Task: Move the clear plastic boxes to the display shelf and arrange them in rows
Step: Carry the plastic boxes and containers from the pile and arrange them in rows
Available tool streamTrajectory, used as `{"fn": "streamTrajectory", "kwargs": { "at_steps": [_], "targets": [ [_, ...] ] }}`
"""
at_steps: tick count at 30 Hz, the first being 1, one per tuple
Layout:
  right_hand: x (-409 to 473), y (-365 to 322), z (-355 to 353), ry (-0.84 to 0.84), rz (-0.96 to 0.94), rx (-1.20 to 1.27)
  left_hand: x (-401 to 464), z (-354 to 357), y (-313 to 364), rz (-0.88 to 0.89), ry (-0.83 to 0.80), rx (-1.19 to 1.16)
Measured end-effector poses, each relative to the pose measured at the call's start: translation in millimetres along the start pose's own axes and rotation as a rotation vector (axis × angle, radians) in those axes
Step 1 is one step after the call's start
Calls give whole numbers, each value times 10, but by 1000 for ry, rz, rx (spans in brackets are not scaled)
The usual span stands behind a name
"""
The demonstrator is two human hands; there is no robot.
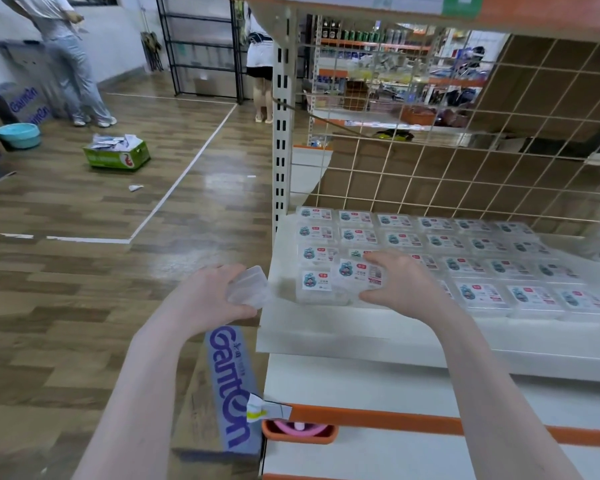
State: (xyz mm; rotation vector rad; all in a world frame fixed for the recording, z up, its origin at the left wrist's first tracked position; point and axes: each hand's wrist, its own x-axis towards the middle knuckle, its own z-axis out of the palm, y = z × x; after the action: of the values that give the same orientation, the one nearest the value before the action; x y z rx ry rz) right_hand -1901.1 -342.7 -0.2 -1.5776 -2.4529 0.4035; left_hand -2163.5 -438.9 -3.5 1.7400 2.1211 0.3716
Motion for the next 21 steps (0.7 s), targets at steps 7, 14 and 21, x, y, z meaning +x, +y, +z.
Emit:
{"fn": "streamTrajectory", "kwargs": {
  "at_steps": [7, 14, 21],
  "targets": [
    [-257, -195, 39, -51, -119, 127, -30, 4, 14, 12, -14, -4],
    [-343, -236, 205, -153, -104, 79, -81, 14, -1, 34, -21, -12],
    [-263, -329, 269, -140, -127, 10, -134, 11, -59, 28, -26, -23]
  ]
}}
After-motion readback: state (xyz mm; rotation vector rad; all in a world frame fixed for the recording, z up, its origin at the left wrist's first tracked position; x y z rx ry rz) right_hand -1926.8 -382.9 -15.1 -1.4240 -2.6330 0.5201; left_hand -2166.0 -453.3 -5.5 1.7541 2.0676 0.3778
